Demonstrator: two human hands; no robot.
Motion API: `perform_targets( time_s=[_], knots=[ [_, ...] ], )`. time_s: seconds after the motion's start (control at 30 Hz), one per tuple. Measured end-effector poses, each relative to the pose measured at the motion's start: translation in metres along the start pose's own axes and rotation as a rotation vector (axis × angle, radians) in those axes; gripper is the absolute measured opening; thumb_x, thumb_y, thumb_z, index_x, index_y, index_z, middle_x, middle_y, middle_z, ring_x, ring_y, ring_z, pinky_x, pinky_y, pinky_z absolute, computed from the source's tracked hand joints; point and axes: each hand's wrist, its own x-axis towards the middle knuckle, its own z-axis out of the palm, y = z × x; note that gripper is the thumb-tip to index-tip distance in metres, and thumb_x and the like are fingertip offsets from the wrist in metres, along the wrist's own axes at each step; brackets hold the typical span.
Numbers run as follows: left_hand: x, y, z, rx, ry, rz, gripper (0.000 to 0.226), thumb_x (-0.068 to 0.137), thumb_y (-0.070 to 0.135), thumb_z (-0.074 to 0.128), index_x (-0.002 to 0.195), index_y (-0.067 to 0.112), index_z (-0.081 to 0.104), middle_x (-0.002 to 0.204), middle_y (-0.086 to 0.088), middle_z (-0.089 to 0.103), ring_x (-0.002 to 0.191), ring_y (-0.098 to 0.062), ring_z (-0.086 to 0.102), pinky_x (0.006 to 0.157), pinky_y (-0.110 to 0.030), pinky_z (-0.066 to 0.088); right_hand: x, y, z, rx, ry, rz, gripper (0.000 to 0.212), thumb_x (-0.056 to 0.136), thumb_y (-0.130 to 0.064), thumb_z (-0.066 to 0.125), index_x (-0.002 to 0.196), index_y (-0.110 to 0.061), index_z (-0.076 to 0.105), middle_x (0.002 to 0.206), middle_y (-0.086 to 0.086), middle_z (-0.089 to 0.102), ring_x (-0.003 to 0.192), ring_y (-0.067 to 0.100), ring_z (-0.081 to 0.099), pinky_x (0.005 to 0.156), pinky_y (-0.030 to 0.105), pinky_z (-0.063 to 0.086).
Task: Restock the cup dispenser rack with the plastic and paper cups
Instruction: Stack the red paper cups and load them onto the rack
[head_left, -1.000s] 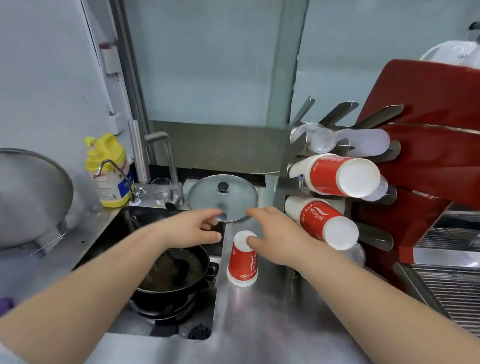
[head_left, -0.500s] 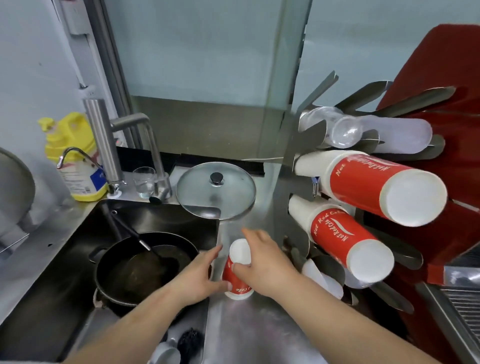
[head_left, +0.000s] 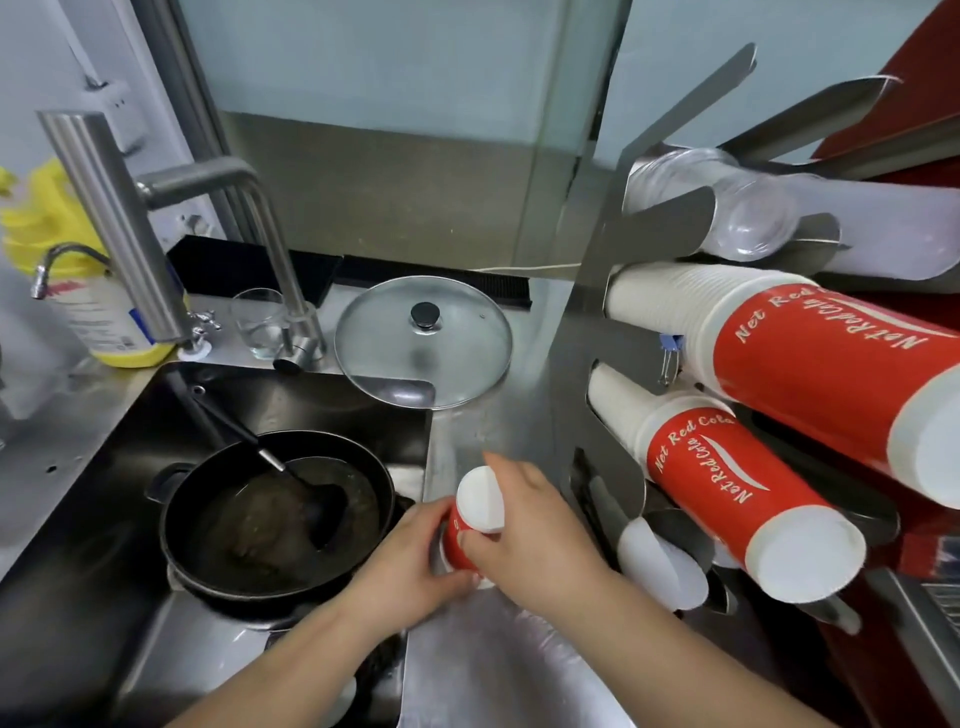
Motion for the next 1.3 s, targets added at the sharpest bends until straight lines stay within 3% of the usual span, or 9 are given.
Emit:
perform_targets(
  time_s=[0.1,0.3,0.37,0.67,0.83,0.97,1.03,1.1,1.3],
  knots=[
    [-0.004,0.003,-0.001,-0.004,0.017,0.025,0.062,0.068,0.046,0.082,0.123,0.039,0.054,0.116,0.011,0.061,0.111,-0.008,0.059,0.096,-0.036,0.051,-0.008,-0.002,-0.004,0.013,0.026,-0.011,0.077,0.081,-0.038,0.063,0.146,-0.029,0.024,0.145,-0.002,0.036,0.13,0.021,0.039,0.104,0.031,0.037],
    [-0.025,0.023,-0.011,0.008,0.028,0.094,0.07,0.068,0.047,0.072,0.133,0.038,0.048,0.126,0.016,0.053,0.12,0.006,0.045,0.099,-0.016,0.039,-0.033,-0.01,-0.015,0.052,0.099,-0.038,0.078,0.081,-0.039,0.063,0.147,-0.031,0.021,0.145,-0.005,0.034,0.13,0.017,0.038,0.104,0.031,0.038],
    [-0.033,0.032,-0.015,0.03,0.038,0.128,0.07,0.069,0.046,0.073,0.134,0.037,0.048,0.126,0.017,0.052,0.121,0.006,0.043,0.099,-0.016,0.039,-0.045,-0.014,-0.019,0.062,0.119,-0.052,0.08,0.081,-0.039,0.063,0.147,-0.031,0.02,0.146,-0.005,0.034,0.131,0.017,0.037,0.105,0.031,0.037],
    [-0.076,0.067,-0.014,0.068,0.061,0.22,0.058,0.066,0.048,0.077,0.113,0.053,0.043,0.121,0.026,0.05,0.117,0.013,0.044,0.093,-0.011,0.039,-0.108,-0.018,-0.036,0.129,0.231,-0.12,0.082,0.08,-0.043,0.064,0.148,-0.031,0.02,0.144,-0.009,0.036,0.13,0.008,0.035,0.101,0.02,0.032],
    [-0.095,0.085,-0.007,0.064,0.077,0.269,0.06,0.065,0.048,0.077,0.115,0.053,0.045,0.122,0.026,0.049,0.119,0.011,0.044,0.095,-0.009,0.038,-0.142,-0.014,-0.047,0.167,0.261,-0.151,0.082,0.081,-0.041,0.065,0.149,-0.028,0.02,0.142,-0.011,0.036,0.127,0.0,0.032,0.093,0.01,0.024],
    [-0.108,0.102,-0.002,0.053,0.105,0.313,0.066,0.071,0.04,0.079,0.129,0.044,0.048,0.127,0.023,0.049,0.125,0.01,0.042,0.099,-0.005,0.033,-0.167,-0.011,-0.057,0.199,0.298,-0.191,0.072,0.08,-0.036,0.067,0.142,-0.033,0.03,0.13,-0.021,0.039,0.107,-0.02,0.029,0.083,-0.003,0.026],
    [-0.113,0.109,0.001,0.059,0.122,0.324,0.07,0.073,0.037,0.081,0.134,0.041,0.047,0.129,0.023,0.048,0.127,0.01,0.042,0.102,-0.009,0.034,-0.178,-0.009,-0.064,0.213,0.32,-0.223,0.06,0.079,-0.034,0.068,0.131,-0.037,0.038,0.114,-0.03,0.039,0.108,-0.025,0.027,0.081,-0.005,0.028],
    [-0.118,0.117,0.005,0.069,0.126,0.337,0.075,0.072,0.039,0.082,0.137,0.039,0.045,0.131,0.023,0.046,0.129,0.009,0.04,0.105,-0.012,0.035,-0.189,-0.008,-0.071,0.225,0.334,-0.24,0.051,0.079,-0.032,0.07,0.121,-0.041,0.041,0.107,-0.033,0.041,0.11,-0.022,0.03,0.082,-0.004,0.029],
    [-0.128,0.146,0.01,0.117,0.126,0.466,0.08,0.076,0.036,0.08,0.145,0.03,0.04,0.138,0.014,0.041,0.135,0.005,0.034,0.11,-0.013,0.031,-0.21,0.008,-0.089,0.202,0.341,-0.272,0.065,0.074,-0.04,0.071,0.13,-0.039,0.04,0.127,-0.023,0.043,0.12,-0.008,0.038,0.091,0.006,0.034]
  ],
)
